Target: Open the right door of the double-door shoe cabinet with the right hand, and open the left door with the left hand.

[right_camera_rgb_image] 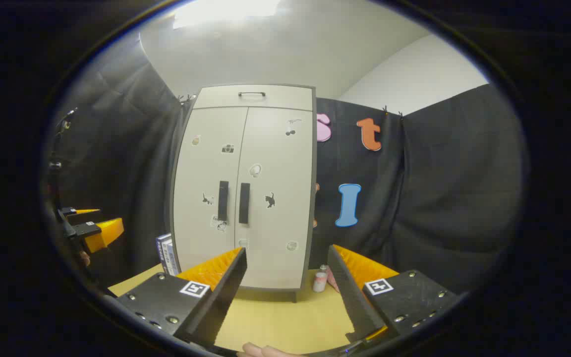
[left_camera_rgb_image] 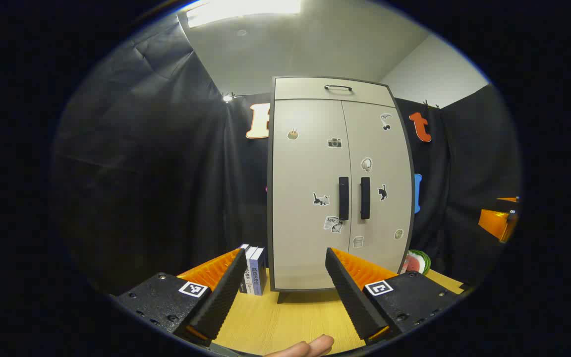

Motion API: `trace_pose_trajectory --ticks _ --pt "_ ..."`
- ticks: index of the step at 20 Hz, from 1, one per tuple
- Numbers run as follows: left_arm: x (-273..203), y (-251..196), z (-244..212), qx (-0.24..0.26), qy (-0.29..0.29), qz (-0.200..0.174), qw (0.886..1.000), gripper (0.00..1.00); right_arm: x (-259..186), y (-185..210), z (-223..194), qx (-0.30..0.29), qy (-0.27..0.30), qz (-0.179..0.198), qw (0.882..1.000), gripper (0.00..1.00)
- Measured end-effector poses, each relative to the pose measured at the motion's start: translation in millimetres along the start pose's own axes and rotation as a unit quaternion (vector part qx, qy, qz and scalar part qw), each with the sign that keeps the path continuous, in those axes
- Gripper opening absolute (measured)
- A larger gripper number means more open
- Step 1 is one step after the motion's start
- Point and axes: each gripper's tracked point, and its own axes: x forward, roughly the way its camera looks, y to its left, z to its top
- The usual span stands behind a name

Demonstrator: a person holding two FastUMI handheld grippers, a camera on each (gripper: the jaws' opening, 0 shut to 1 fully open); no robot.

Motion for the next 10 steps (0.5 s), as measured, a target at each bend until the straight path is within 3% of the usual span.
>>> trace_pose_trajectory --ticks 8,10 --pt "15 11 -6 0.002 0.004 0.002 1.0 0.99 11 33 1 0.002 -0.015 0.033 0.999 0.98" --pt "16 8 -6 0.007 0.003 -0.006 1.0 1.0 17 48 -4 0.015 -0.003 0.059 0.998 0.98"
